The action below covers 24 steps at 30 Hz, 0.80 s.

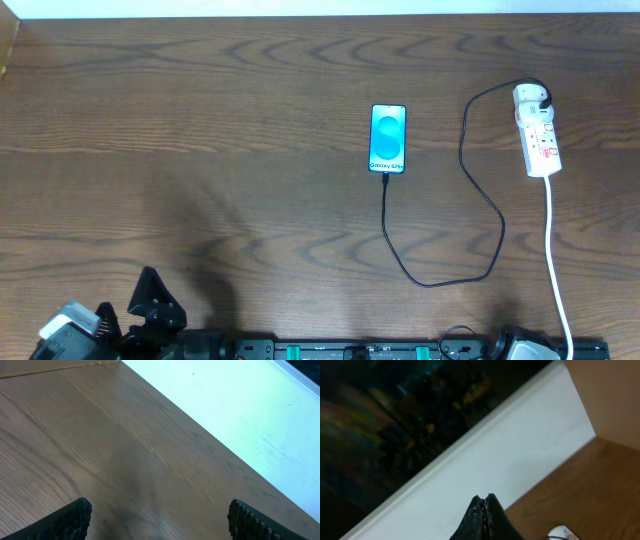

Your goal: Plug charger to phone and switch on socket

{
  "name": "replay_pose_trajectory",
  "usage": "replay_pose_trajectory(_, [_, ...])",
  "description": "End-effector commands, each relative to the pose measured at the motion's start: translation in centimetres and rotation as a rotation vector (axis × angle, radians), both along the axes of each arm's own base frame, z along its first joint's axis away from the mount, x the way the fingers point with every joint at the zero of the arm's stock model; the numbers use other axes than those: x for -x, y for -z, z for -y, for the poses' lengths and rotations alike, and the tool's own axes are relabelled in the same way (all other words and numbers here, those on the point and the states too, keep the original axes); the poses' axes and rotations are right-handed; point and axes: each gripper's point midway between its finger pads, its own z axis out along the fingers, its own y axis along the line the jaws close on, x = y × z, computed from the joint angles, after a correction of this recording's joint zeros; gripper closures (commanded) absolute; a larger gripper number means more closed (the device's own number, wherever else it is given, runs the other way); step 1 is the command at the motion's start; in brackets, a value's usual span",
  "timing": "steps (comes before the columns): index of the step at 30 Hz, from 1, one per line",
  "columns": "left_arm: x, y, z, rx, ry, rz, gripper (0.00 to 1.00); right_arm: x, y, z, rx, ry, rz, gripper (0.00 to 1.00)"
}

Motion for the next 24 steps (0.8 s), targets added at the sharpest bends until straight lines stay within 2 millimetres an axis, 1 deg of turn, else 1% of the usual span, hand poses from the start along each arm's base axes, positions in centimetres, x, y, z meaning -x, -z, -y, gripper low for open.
replay_pose_trajectory(1, [0.7,0.1,-0.2,0.0,-0.019,0.014,0.13,1.3,-1.2,-1.9,0.08,-0.082,0.022,0.95])
replay_pose_trajectory(4, [1.1,0.6,-0.2,0.0,-0.019,-0.002,0.12,2.4,-1.5,-3.0,0.144,-0.128,0.02,0.92])
replay_pose_trajectory(6, [1.5,1.2,-0.2,0.0,-0.019,-0.03,0.13,3.0,-1.0,-3.3,0.148,-0.132,-0.005,0.91])
replay_pose_trajectory(9, [2.2,2.6,-0.2,0.001,-0.019,-0.091,0.13,3.6,0.4,-3.4,0.146,-0.138,-0.061,0.9])
replay_pose_trajectory(12, [3.0,4.1,-0.2,0.007,-0.023,-0.158,0.12,4.0,0.2,-3.6,0.147,-0.138,-0.056,0.89])
replay_pose_trajectory(14, [3.0,4.1,-0.2,0.008,-0.026,-0.158,0.13,4.3,0.1,-3.8,0.148,-0.144,-0.052,0.89])
replay_pose_trajectory(19, [3.0,4.1,-0.3,0.008,-0.034,-0.158,0.12,4.7,-0.1,-5.2,0.152,-0.192,-0.04,0.88])
replay_pose_trajectory(24, [3.0,4.1,-0.3,0.008,-0.033,-0.158,0.12,5.1,-0.2,-6.2,0.153,-0.229,-0.032,0.89])
